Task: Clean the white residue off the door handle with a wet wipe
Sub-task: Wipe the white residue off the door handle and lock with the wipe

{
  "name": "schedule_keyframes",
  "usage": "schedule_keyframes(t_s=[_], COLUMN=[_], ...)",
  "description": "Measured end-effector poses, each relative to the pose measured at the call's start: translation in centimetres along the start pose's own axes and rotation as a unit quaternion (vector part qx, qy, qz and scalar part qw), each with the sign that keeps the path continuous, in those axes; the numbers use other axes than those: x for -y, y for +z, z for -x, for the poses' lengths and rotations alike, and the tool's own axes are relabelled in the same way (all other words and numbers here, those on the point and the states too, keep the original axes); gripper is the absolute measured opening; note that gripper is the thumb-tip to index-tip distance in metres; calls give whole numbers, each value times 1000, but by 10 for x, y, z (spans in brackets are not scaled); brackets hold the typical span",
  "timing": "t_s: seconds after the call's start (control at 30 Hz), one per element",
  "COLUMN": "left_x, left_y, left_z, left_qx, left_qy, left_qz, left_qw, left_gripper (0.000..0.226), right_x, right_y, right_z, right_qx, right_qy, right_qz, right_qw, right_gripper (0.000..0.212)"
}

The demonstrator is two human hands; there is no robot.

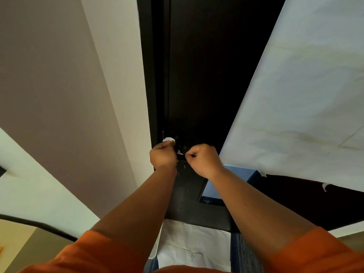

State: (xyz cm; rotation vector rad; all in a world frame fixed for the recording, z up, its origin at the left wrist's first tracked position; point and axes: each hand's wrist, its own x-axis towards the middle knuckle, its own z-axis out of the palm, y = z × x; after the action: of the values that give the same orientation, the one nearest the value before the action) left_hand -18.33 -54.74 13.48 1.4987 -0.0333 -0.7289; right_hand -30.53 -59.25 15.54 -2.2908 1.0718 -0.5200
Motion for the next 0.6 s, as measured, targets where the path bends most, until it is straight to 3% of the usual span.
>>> schedule_keyframes(t_s=[0.1,0.2,0.27,0.43,0.6], left_x=[0,2,5,12,3], left_y=[4,3,2,6,7], left_z=[-2,1,5,-2,-8], left_qx=[15,43,81,152,160], left_qy=[-87,-201,-223,-284,-281], left_qz=[34,192,285,337,331], left_qw=[996,960,929,885,887], left_gripper=[23,17,21,42,37], right_x=[-1,-2,-2,-3,-3], right_y=[0,2,3,3,4], right_z=[0,0,0,0,2], right_qx=[-1,-12,-12,-25,-23], right_qy=[3,10,9,17,1], right_qz=[2,0,-2,-19,-23], right_qw=[1000,1000,1000,999,999], right_gripper=[14,13,13,11,11])
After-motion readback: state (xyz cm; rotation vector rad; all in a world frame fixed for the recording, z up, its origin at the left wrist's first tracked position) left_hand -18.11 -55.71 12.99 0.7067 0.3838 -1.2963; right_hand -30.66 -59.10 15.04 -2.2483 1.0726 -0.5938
